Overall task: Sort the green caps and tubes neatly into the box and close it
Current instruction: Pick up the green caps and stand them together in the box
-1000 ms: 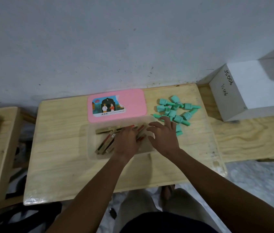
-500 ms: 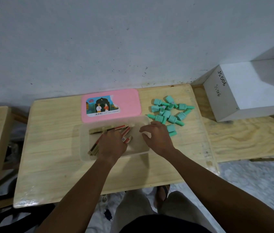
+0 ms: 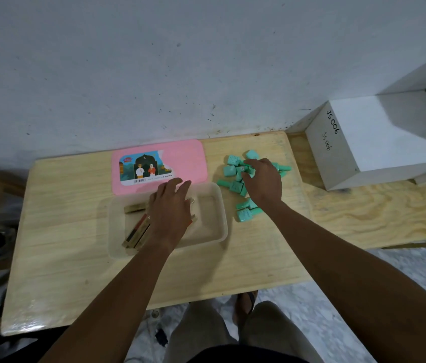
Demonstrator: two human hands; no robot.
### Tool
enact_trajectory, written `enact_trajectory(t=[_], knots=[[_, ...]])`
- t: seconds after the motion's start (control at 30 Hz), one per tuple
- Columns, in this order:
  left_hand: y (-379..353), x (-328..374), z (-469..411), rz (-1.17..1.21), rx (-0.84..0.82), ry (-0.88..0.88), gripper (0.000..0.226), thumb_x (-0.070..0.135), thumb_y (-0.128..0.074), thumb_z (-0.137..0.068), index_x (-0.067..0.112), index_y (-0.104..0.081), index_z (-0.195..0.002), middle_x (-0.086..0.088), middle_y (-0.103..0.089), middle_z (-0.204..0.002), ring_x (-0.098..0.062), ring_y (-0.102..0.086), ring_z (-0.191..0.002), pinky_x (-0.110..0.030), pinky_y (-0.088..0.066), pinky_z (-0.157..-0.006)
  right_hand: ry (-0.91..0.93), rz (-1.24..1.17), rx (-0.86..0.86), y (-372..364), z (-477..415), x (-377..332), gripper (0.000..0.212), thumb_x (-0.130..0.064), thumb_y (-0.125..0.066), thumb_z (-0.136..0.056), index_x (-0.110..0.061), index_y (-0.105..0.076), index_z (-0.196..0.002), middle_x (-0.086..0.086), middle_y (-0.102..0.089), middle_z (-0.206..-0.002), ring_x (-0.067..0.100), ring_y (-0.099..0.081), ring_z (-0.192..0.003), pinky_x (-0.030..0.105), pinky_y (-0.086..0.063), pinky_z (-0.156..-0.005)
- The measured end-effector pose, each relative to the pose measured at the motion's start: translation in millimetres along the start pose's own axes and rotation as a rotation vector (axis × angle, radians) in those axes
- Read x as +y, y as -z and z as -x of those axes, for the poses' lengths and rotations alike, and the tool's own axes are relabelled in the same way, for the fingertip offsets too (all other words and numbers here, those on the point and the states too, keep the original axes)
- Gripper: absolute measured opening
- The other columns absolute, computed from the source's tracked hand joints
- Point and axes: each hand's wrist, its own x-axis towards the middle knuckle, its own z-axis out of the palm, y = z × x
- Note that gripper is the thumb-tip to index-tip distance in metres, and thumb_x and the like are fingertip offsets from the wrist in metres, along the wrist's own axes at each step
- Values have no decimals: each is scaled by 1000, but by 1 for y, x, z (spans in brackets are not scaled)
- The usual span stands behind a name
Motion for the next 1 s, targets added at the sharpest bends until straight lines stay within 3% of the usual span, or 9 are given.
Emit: enact_trajectory(t=[0.1,0.2,0.37,0.47,0.67,0.87,1.0], knots=[[3,-1,-10,39,-37,22,40,6,-63,-85,20,-67,-122,-3,-71,-113,-30,-62,-104,-42,-51,-85,29,18,-43,2,-6,-1,25,-26,-65,-87,-24,-71,-110,5,-69,-106,25,-64,-92,34,-51,-74],[5,-4,-21,75,-43,69,35,6,-58,-89,25,-72,-115,-7,-75,-98,-31,-68,-91,-42,-55,-78,79,14,-26,3,-4,0,21,-26,-63,-87,-21,-73,-105,6,-73,-92,25,-66,-81,37,-55,-71],[6,-9,-28,207,-86,139,26,19,-56,-95,29,-73,-111,-4,-75,-103,-25,-69,-94,-36,-55,-81,130,-167,91,9,5,-3,21,-28,-64,-88,-14,-69,-103,3,-75,-94,10,-68,-69,27,-54,-73],[7,-15,-31,273,-119,146,24,19,-59,-93,29,-74,-109,-2,-75,-103,-23,-70,-92,-32,-55,-80,138,-337,131,18,15,-12,15,-30,-66,-86,-18,-68,-96,-4,-74,-84,0,-66,-66,34,-57,-77],[14,-24,-34,369,-149,134,20,19,-65,-91,22,-75,-108,-1,-74,-105,-17,-69,-100,-26,-49,-89,144,-596,-45,18,39,-46,8,-22,-72,-81,-19,-65,-84,-5,-71,-76,7,-69,-62,29,-57,-62],[12,-30,-34,400,-163,118,20,18,-66,-91,20,-75,-108,-3,-74,-105,-18,-69,-99,-27,-49,-91,230,-308,-131,-4,41,-52,12,-29,-74,-75,-19,-67,-77,-10,-70,-72,1,-66,-69,32,-57,-67],[10,-30,-33,415,-155,129,20,19,-65,-92,21,-75,-109,-1,-74,-105,-16,-70,-97,-22,-47,-86,279,-26,-101,-13,43,-47,19,-40,-69,-78,-24,-71,-88,-7,-67,-86,13,-64,-77,29,-50,-63]])
